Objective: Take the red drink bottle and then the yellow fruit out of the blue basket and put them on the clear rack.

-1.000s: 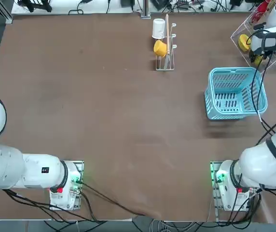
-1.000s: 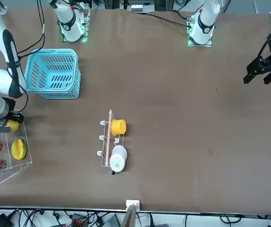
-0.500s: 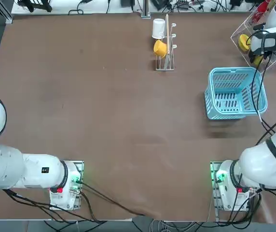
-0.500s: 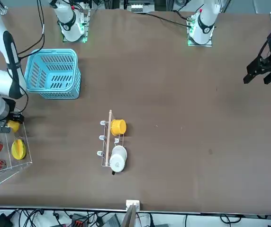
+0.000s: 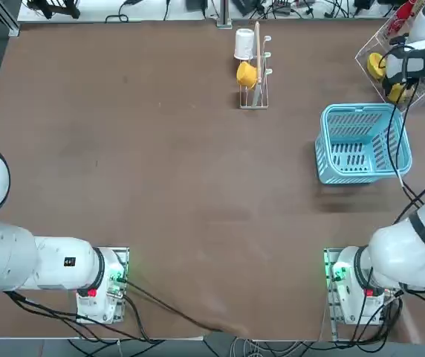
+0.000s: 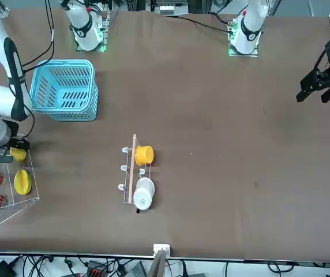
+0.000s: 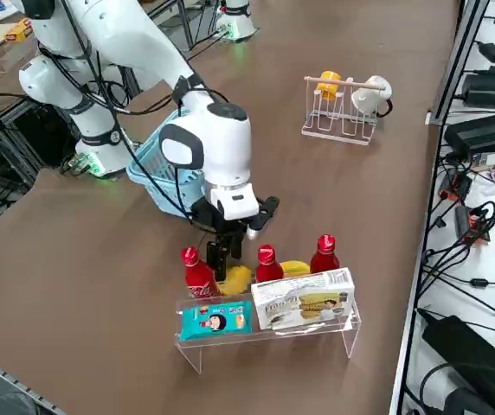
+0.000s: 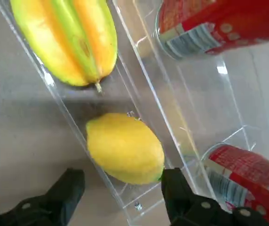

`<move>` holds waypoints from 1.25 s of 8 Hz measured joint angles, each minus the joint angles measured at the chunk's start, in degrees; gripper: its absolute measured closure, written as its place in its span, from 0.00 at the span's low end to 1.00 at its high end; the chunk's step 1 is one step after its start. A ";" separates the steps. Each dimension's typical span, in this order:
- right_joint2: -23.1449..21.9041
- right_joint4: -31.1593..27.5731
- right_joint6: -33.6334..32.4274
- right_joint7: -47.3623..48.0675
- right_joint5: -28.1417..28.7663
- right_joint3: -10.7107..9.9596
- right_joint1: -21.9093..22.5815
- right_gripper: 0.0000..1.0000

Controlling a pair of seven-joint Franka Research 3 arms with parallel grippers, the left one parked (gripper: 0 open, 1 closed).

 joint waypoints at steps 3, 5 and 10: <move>-2.05 0.76 -3.21 0.00 0.01 0.37 0.30 0.00; -5.50 0.91 -9.39 2.44 0.02 0.81 2.10 0.00; -19.15 1.33 -29.35 3.83 6.89 4.57 4.39 0.00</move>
